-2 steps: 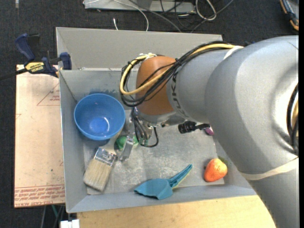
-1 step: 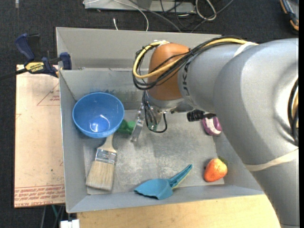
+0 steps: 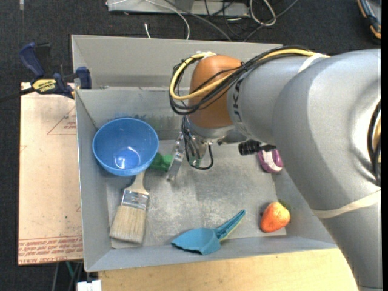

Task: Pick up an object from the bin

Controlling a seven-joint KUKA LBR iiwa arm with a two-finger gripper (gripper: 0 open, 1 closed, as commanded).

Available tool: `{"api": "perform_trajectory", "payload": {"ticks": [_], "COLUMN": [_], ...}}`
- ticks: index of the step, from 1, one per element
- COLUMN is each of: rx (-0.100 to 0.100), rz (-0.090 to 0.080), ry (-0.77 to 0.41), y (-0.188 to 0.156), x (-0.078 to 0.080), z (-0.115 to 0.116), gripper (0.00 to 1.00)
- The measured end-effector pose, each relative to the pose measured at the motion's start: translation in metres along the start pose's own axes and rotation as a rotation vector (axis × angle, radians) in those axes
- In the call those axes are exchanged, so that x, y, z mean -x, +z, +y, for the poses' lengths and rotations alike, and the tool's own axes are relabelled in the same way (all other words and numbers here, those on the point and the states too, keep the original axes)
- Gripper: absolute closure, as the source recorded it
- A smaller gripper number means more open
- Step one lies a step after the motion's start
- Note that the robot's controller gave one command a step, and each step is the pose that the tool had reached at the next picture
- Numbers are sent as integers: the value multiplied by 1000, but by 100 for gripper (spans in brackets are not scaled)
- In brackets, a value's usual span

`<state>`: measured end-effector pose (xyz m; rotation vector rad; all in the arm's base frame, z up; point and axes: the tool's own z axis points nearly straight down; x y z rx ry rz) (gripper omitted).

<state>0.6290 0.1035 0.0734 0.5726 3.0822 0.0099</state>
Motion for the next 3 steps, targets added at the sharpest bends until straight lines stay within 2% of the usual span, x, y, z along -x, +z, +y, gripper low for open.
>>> {"api": "perform_trajectory", "payload": {"ticks": [1, 2, 3], "rx": [-7, -4, -4], "rz": [11, 3, 6], "ry": [1, -77, -69], "y": [-18, -32, -119], "x": [-4, -7, -5], "z": [1, 4, 1], "gripper": [100, 100, 100]}}
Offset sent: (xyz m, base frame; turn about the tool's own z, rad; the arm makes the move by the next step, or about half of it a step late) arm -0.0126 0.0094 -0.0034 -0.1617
